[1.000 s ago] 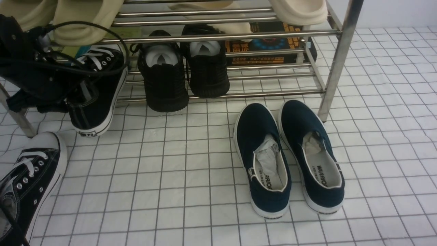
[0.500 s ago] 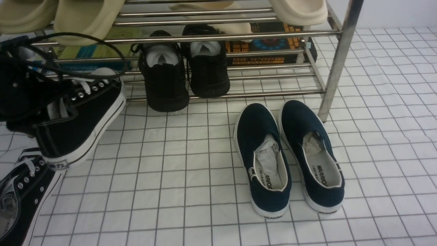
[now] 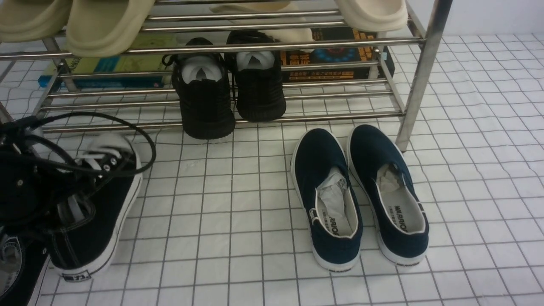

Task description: Take the shoes off the shelf with your hand from the white checkered tablecloth.

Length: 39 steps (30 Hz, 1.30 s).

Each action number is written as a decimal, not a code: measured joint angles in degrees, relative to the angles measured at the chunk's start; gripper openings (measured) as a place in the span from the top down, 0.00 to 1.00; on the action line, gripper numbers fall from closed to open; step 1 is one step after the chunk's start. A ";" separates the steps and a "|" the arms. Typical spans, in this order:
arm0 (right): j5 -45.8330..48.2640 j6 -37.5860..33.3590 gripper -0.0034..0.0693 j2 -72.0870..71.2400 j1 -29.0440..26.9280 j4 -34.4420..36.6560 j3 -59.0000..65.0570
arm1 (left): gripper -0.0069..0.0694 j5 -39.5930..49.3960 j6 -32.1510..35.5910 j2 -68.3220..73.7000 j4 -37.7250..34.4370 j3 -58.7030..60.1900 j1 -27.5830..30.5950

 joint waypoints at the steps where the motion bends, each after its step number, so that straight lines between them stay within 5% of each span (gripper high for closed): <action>1: 0.00 0.00 0.62 0.00 0.00 0.00 0.00 | 0.85 -0.10 0.00 0.00 0.05 0.05 0.00; 15: 0.00 0.00 0.62 0.00 0.00 0.00 0.00 | 0.53 4.10 3.70 -4.76 -1.57 0.12 0.00; 19: 0.00 0.00 0.62 0.00 0.00 0.00 0.00 | 0.60 7.12 6.63 -12.88 -1.51 0.12 0.00; 24: 0.00 0.00 0.62 0.00 0.00 0.00 0.00 | 0.84 11.48 12.69 -26.33 -3.33 2.97 0.00; 27: 0.00 0.00 0.62 0.00 0.00 0.00 0.00 | 0.90 5.90 17.10 -35.84 -6.18 9.63 0.00; 34: 0.00 0.00 0.62 0.00 0.00 0.00 0.00 | 0.91 -24.92 18.91 -58.45 -10.18 32.25 0.00; 39: 0.00 0.00 0.62 0.00 0.00 0.00 0.00 | 0.91 -31.39 18.91 -65.05 -9.92 39.28 0.00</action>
